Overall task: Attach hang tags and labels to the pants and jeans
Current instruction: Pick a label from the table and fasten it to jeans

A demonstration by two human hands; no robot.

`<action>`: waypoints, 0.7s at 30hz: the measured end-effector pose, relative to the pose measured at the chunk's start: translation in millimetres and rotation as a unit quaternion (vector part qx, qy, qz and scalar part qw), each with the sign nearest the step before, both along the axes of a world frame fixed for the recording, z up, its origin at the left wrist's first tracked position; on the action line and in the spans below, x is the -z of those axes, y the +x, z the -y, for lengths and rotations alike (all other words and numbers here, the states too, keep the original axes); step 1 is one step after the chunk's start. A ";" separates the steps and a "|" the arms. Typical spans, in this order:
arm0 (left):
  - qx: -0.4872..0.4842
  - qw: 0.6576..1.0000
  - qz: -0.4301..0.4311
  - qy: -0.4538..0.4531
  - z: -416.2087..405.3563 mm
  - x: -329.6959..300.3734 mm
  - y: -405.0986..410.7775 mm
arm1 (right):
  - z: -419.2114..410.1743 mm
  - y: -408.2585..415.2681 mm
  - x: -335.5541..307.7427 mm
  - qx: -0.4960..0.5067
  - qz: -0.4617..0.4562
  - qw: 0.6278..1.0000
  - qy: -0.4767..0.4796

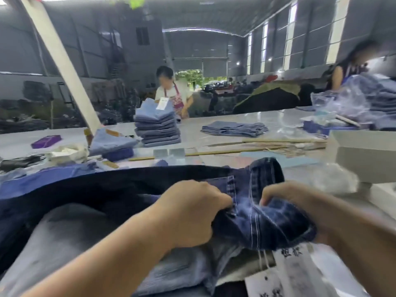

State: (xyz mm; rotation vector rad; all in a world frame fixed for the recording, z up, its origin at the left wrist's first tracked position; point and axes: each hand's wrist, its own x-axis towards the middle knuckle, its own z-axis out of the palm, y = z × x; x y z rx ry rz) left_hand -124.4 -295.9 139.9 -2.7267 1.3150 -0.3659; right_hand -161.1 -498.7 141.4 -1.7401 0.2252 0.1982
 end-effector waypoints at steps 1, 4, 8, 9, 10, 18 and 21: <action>-0.003 1.000 0.005 0.004 6.2 4.0 -0.9 | 1.5 -5.2 -1.4 0.001 0.004 1.000 -0.011; -0.008 0.999 0.040 -0.035 12.5 3.8 -6.5 | 11.3 -11.5 -8.0 0.015 0.108 0.992 -0.055; 0.014 0.989 0.069 -0.132 21.7 7.0 -19.3 | 20.4 -19.9 -29.5 0.001 0.255 0.964 -0.079; 0.013 0.989 0.063 -0.133 27.5 11.3 -23.5 | 22.2 -22.2 -28.7 0.002 0.261 0.958 -0.117; 0.012 0.991 0.056 -0.118 32.9 17.2 -26.4 | 23.5 -21.7 -24.1 0.004 0.254 0.953 -0.166; -0.049 0.988 0.056 -0.135 42.6 28.9 -20.0 | 11.4 -17.0 4.5 0.066 0.314 0.751 -0.577; -0.062 0.978 0.080 -0.182 33.4 21.5 -16.5 | -23.0 -26.1 0.3 -0.150 0.266 0.759 -0.575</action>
